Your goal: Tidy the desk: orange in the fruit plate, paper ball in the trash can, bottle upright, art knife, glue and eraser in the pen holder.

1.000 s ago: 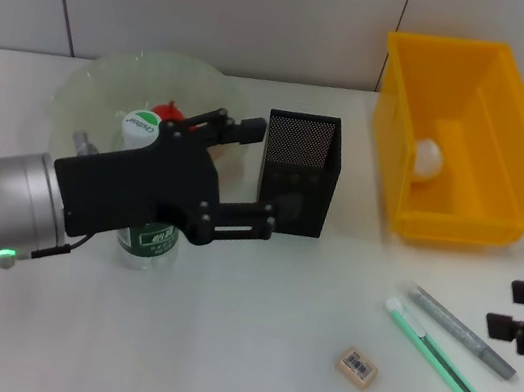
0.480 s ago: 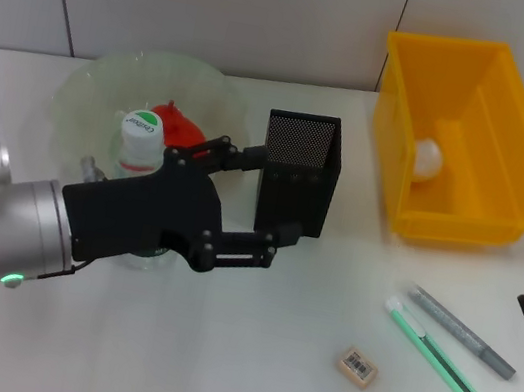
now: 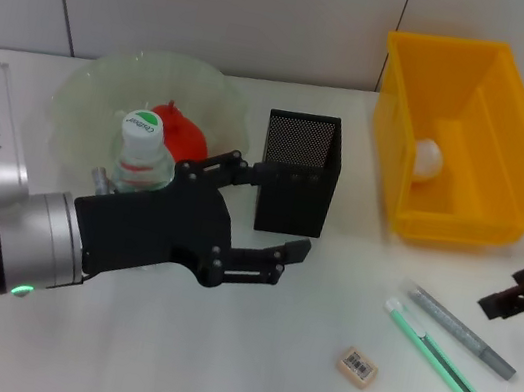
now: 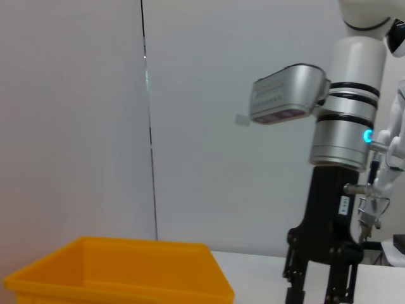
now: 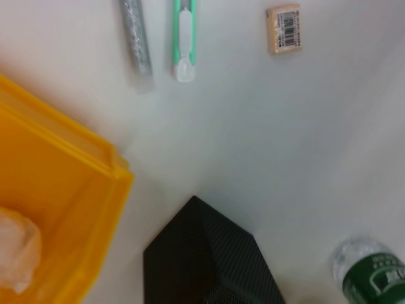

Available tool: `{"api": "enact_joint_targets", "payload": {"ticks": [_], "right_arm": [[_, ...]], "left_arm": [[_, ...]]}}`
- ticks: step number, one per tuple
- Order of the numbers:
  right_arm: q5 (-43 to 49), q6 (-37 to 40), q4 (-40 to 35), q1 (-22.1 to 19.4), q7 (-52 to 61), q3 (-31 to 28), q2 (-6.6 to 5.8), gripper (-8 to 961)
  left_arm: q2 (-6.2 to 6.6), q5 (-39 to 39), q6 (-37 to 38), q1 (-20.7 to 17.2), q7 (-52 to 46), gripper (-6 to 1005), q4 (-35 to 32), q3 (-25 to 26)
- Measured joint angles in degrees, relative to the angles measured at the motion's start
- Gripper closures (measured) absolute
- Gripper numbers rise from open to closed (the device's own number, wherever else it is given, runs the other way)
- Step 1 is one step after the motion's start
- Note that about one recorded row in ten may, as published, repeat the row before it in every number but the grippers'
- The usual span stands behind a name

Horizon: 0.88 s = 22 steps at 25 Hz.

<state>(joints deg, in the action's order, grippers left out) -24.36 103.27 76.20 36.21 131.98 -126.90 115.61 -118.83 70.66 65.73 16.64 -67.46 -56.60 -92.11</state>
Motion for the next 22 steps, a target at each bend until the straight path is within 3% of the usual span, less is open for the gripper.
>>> {"api": "enact_joint_targets", "payload": {"ticks": [3, 8, 22], "right_arm": [[0.1, -2.45, -1.92, 1.44, 2.63, 6.14, 0.03, 284], [0.42, -5.0, -6.24, 3.84, 3.72, 8.46, 0.3, 282], [0.46, -9.43, -14.11, 7.9, 4.4, 8.94, 0.61, 283]], "left_arm": [[0.07, 0.15, 0.01, -0.01, 0.57, 130, 0.07, -0.25], [0.09, 0.23, 0.13, -0.03, 0.58, 129, 0.09, -0.28], [0.01, 0.13, -0.05, 0.75, -1.85, 130, 0.45, -0.35]]}}
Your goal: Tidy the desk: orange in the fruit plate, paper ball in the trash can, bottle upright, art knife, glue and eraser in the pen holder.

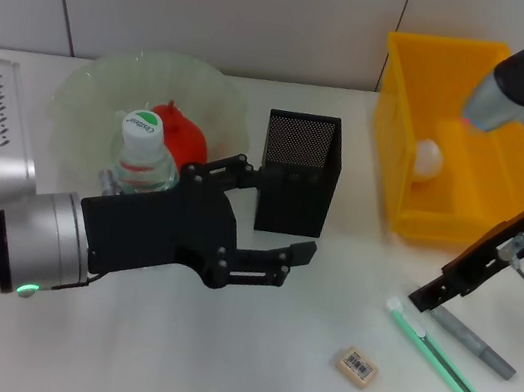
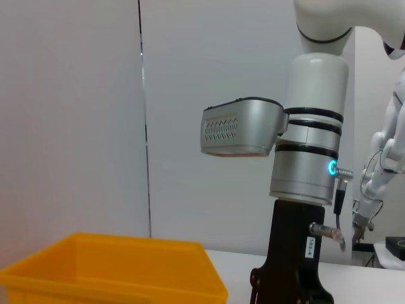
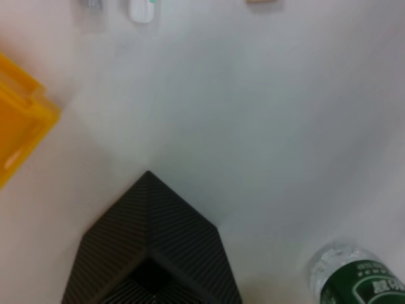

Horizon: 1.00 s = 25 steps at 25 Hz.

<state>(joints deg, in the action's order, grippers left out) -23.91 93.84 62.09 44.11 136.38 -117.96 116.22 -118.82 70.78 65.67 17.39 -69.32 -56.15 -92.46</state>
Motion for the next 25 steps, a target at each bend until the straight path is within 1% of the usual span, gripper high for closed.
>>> {"api": "enact_joint_targets", "payload": {"ticks": [4, 10, 15, 25], "right_arm": [[0.05, -1.3, -0.85, 0.43, 0.59, 1.62, 0.1, 282], [0.05, -3.19, -2.16, 1.08, 3.13, 6.25, 0.17, 284], [0.1, -3.84, -2.59, 1.29, 3.78, 6.6, 0.29, 283], [0.08, -5.03, -6.38, 2.57, 4.33, 7.03, 0.53, 282]], "left_arm": [[-0.01, -0.11, -0.05, -0.06, -0.59, 130, 0.22, 0.0], [0.21, -0.04, -0.22, 0.68, -3.25, 129, 1.87, 0.4], [0.26, 0.02, -0.22, 0.62, -3.4, 129, 2.93, 0.5], [0.25, 0.11, -0.2, 0.34, -3.25, 130, 3.28, 0.5]]}}
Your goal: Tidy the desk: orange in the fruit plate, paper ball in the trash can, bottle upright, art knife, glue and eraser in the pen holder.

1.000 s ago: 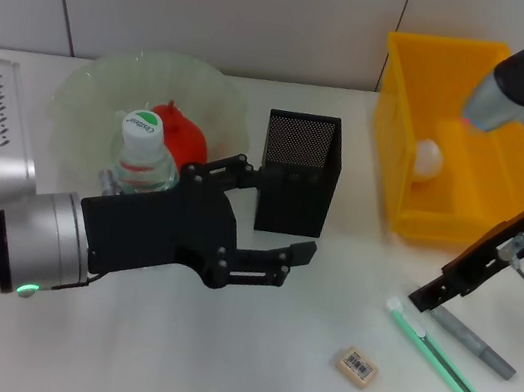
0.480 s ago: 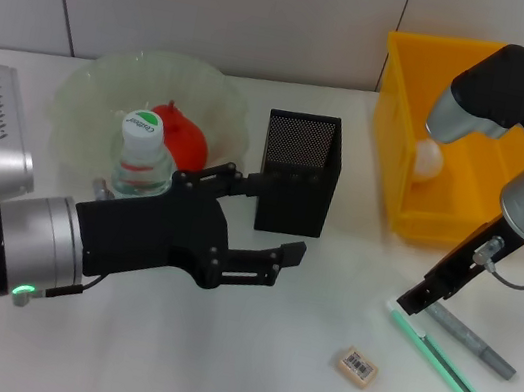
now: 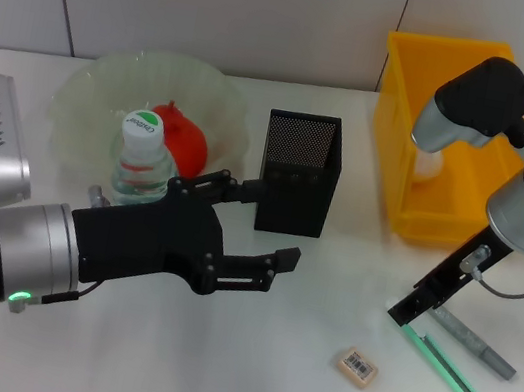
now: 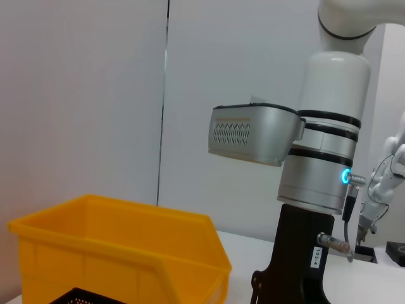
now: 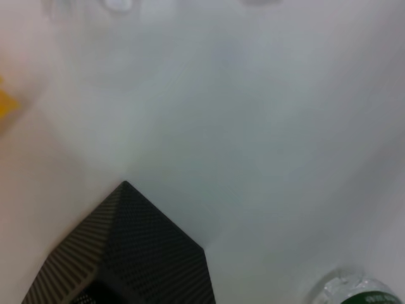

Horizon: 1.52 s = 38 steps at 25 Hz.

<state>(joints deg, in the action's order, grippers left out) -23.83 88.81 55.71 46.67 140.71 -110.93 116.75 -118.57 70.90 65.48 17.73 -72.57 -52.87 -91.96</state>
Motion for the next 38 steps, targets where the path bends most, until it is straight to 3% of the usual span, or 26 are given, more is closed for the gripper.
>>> {"api": "enact_joint_targets", "payload": {"ticks": [38], "right_arm": [[-0.04, -1.06, -5.24, 1.44, 1.58, 1.68, 0.15, 299]], "left_arm": [[0.18, 0.21, 0.19, 0.09, 0.01, 130, 0.2, -0.15]]}}
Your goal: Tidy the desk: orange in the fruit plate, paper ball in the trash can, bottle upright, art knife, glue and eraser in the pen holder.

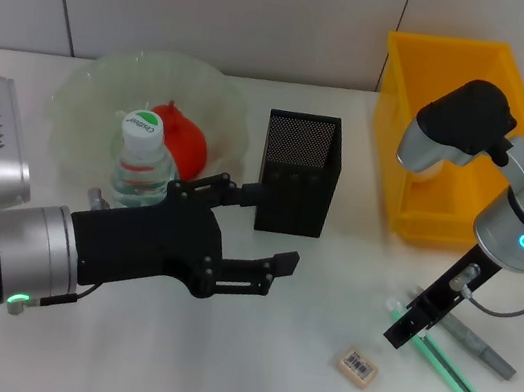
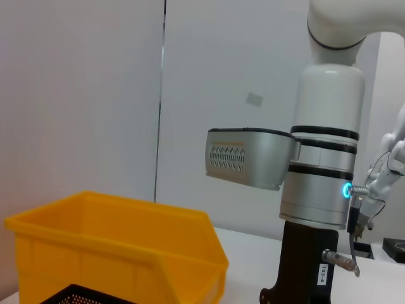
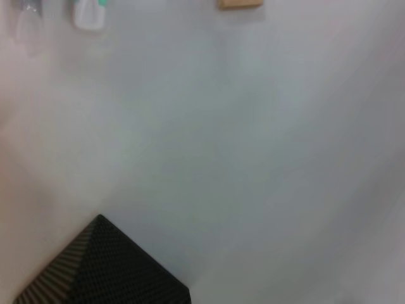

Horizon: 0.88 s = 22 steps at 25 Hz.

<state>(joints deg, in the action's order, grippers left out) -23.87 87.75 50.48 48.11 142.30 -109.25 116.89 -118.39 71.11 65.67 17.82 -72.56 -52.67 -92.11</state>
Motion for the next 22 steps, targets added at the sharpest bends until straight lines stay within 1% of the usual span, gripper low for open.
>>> {"api": "enact_joint_targets", "payload": {"ticks": [18, 22], "right_arm": [[0.14, -0.56, -0.56, 0.31, 0.35, 0.77, 0.0, 355], [0.15, -0.56, -0.6, 0.41, 1.03, 2.07, 0.0, 367]], "left_arm": [[0.0, 0.0, 0.36, -0.3, 0.02, 130, -0.36, -0.3], [0.0, 0.0, 0.38, -0.37, 0.01, 130, -0.31, -0.28]]}}
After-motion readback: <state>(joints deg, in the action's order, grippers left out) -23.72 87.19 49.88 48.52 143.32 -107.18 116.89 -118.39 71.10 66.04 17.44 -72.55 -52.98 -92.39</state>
